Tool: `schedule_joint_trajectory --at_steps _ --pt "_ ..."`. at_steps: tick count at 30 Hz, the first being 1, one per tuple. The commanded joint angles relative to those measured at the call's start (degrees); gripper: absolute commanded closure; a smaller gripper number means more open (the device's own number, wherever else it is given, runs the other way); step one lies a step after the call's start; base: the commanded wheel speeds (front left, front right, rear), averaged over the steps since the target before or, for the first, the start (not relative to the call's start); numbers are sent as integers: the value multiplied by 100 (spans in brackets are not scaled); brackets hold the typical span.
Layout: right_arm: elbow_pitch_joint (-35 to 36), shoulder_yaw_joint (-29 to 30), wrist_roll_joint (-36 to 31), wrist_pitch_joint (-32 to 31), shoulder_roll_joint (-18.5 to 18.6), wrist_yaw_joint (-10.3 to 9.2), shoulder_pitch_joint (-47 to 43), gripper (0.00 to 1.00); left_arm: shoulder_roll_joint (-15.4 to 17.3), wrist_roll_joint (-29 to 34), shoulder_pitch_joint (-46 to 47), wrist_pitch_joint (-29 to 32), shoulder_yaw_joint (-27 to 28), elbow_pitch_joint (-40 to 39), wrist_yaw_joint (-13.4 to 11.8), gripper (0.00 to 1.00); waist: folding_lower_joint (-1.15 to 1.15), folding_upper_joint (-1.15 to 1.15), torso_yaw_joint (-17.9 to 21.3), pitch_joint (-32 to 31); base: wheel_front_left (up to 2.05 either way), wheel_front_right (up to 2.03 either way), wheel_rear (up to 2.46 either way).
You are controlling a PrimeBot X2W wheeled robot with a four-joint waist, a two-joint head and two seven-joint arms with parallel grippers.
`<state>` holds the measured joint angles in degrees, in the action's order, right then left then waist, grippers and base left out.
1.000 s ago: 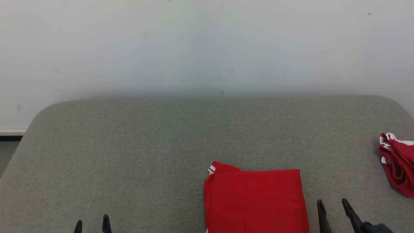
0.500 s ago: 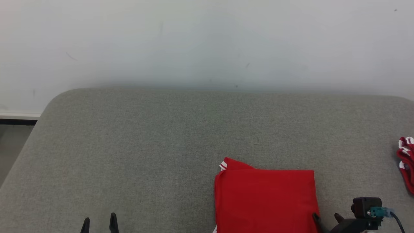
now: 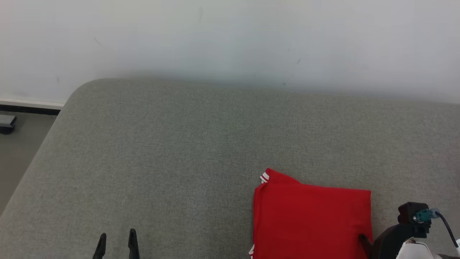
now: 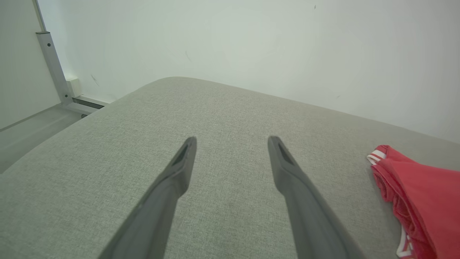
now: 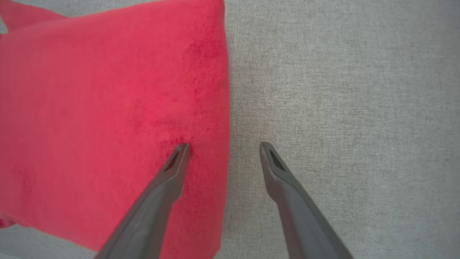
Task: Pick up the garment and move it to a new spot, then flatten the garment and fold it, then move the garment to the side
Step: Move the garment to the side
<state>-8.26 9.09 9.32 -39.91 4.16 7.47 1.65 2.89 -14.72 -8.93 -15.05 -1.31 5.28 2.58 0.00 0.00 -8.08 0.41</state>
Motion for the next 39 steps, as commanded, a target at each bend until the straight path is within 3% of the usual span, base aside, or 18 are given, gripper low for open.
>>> schedule_joint_trajectory --at_steps 1,13,14,15,16,17,25,33,39 --pt "-61 38 -65 -45 37 0 102 0 -2 -43 89 -13 -13 -21 -11 0 0 0 -114 127 0 0 0" --pt "-814 -31 -130 -202 85 0 435 0 -2 -91 303 -13 -175 -49 -51 0 0 0 -399 553 0 0 0" --pt "-849 -39 -135 -208 91 0 450 21 -3 -95 318 -13 -185 -55 -56 0 0 0 -408 569 0 0 0" --pt "-879 -52 -141 -199 90 0 465 55 -2 -100 326 -13 -199 -64 -63 0 0 0 -412 580 0 0 0" --pt "-900 -83 -154 -214 106 0 470 82 -2 -103 329 -13 -207 -71 -84 0 0 0 -412 592 0 0 0" --pt "-905 -110 -163 -228 143 0 479 100 -2 -101 333 -13 -210 -78 -95 0 0 0 -407 604 0 0 0" --pt "-618 -596 -182 -402 778 -12 1001 100 -2 -157 461 -14 -247 -218 -155 0 0 0 -53 748 0 0 0" --pt "-391 -1206 231 -1022 1705 -8 1812 100 -3 -247 604 -13 -399 -349 -184 0 0 0 541 841 0 0 0" --pt "-271 -1354 511 -1351 2093 -8 2365 100 -2 -247 720 -13 -500 -447 -216 0 0 0 952 972 0 0 0"
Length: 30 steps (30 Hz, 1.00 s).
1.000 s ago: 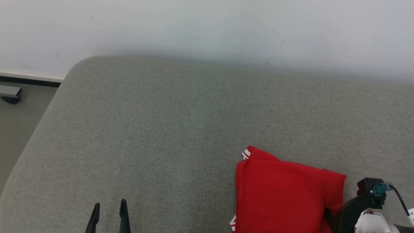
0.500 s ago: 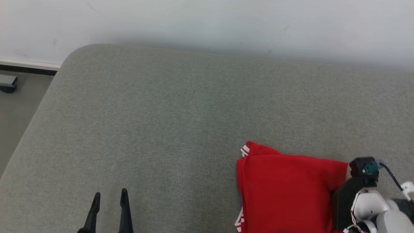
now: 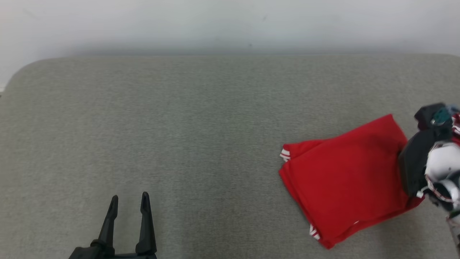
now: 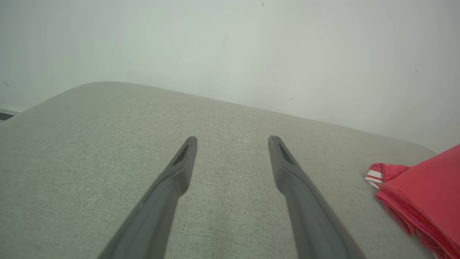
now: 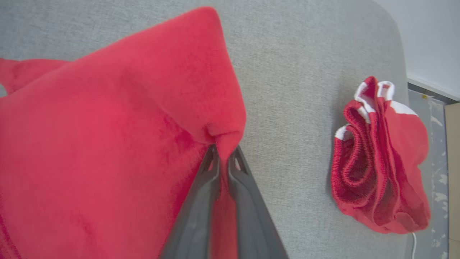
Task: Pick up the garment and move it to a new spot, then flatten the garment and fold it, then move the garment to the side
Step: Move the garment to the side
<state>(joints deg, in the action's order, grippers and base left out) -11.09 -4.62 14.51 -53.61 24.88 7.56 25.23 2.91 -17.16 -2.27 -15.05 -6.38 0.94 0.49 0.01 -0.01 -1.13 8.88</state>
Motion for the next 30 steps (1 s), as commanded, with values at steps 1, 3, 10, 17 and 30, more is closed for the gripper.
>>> schedule_joint_trajectory --at_steps 1,3,10,17,30 --pt "30 -8 49 -41 79 -18 113 100 -4 6 71 -14 6 -26 -14 0 -1 1 339 156 0 0 0" --pt "72 -32 132 -159 195 -18 293 100 -3 39 137 -14 -21 -36 -6 0 -1 1 478 216 0 0 0" --pt "326 202 87 -431 561 -18 709 100 -2 92 250 -13 -95 6 26 0 -1 1 801 319 0 0 0" --pt "489 741 -103 -443 552 -18 976 100 -1 195 248 -13 -12 5 67 0 -1 1 961 429 0 0 0" --pt "269 1432 -620 -71 529 -18 1338 100 -1 527 272 -13 73 88 280 0 -1 1 1043 664 0 0 0"
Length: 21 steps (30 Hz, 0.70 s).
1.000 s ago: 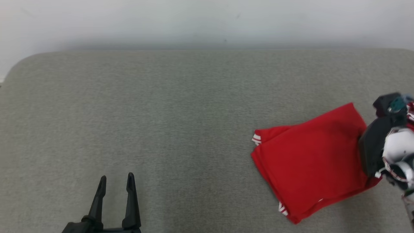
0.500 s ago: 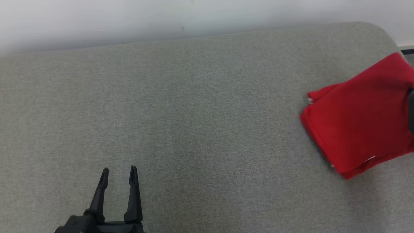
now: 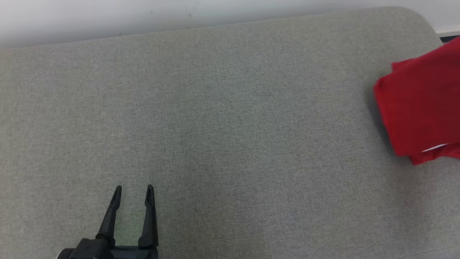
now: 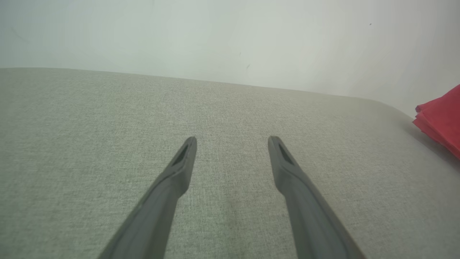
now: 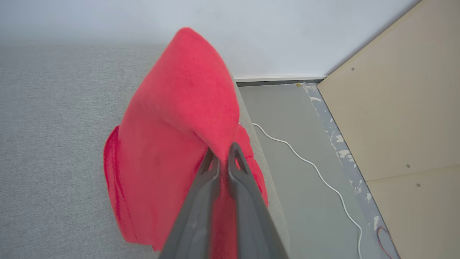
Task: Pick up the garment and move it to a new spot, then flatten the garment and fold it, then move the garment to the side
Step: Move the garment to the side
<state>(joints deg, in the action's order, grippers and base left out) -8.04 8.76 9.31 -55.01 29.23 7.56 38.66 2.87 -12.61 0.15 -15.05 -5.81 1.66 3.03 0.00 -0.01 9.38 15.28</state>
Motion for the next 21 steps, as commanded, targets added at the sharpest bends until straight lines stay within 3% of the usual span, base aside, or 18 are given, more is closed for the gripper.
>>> schedule_joint_trajectory --at_steps 1,16,17,18,19,21 --pt "-94 210 -168 90 133 -18 -57 100 2 100 29 -13 17 13 52 0 0 1 -20 48 0 0 0" --pt "-810 1281 -1303 1432 255 -18 -345 100 1 453 106 -14 222 -323 293 0 0 1 -217 395 0 0 0" --pt "-876 1337 -1370 1541 252 -18 -354 84 1 492 120 -13 226 -381 298 0 0 1 -228 427 0 0 0" --pt "-929 1385 -1465 1636 254 -18 -368 80 1 516 117 -13 217 -427 313 0 0 1 -238 452 0 0 0" --pt "-969 1409 -1566 1735 272 -18 -388 80 1 540 114 -13 208 -478 327 0 0 1 -247 470 0 0 0" --pt "-1031 1451 -1714 1935 300 -18 -412 100 1 577 81 -13 198 -555 348 0 0 1 -243 497 0 0 0"
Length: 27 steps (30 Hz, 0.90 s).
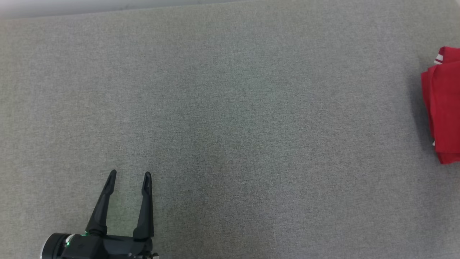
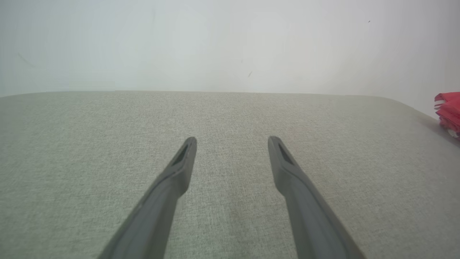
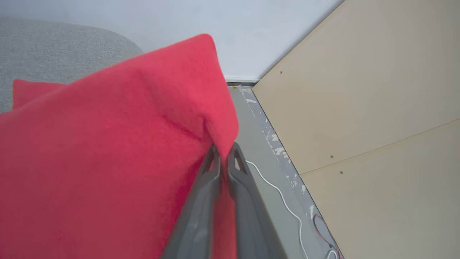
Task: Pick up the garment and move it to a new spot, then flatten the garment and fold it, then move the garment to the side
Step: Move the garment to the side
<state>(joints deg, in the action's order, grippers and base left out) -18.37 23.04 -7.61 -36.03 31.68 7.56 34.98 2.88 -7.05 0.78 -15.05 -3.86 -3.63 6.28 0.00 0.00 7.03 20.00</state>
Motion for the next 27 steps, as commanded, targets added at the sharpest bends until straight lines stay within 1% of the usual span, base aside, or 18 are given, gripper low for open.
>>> schedule_joint_trajectory --at_steps 1,4,5,6,10,14,16,19,20,21,23,27 --pt "-23 33 -90 118 56 -18 -54 100 1 57 0 -13 15 -61 15 0 0 0 10 39 0 0 0" --pt "-41 33 -264 329 -42 -18 -15 100 8 112 -55 -14 80 -131 41 0 0 0 131 74 0 0 0" --pt "-24 17 -285 427 -82 -18 -1 63 11 127 -62 -13 92 -140 50 0 0 0 169 77 0 0 0" --pt "0 4 -318 526 -131 -18 25 0 13 139 -65 -14 112 -151 56 0 0 0 218 82 0 0 0" --pt "144 -152 -405 1010 -212 -18 43 0 17 152 -16 -13 143 -265 73 0 0 0 358 61 0 0 0" --pt "355 -431 -415 1453 -275 -18 42 0 32 126 -28 -13 199 -381 89 0 0 0 454 8 0 0 0" --pt "145 -595 -252 1804 -88 -18 122 0 26 75 -17 -13 217 -425 99 0 0 0 456 -27 0 0 0" --pt "9 -933 -67 2310 -81 -18 115 0 18 -47 -65 -13 251 -437 107 0 0 0 439 -164 0 0 0" --pt "5 -1055 12 2480 -102 -18 43 0 14 -113 -90 -13 254 -418 109 0 0 0 423 -228 0 0 0" --pt "31 -1245 143 2805 -137 -18 -131 0 8 -164 -130 -13 275 -389 111 0 0 0 386 -354 0 0 0" --pt "136 -1428 299 3105 -198 -18 -290 0 3 -275 -176 -14 317 -355 96 0 0 0 336 -496 0 0 0" --pt "421 -1663 599 3553 -420 -18 -824 0 -1 -545 -251 -13 329 -245 -30 0 0 0 225 -822 0 0 0"
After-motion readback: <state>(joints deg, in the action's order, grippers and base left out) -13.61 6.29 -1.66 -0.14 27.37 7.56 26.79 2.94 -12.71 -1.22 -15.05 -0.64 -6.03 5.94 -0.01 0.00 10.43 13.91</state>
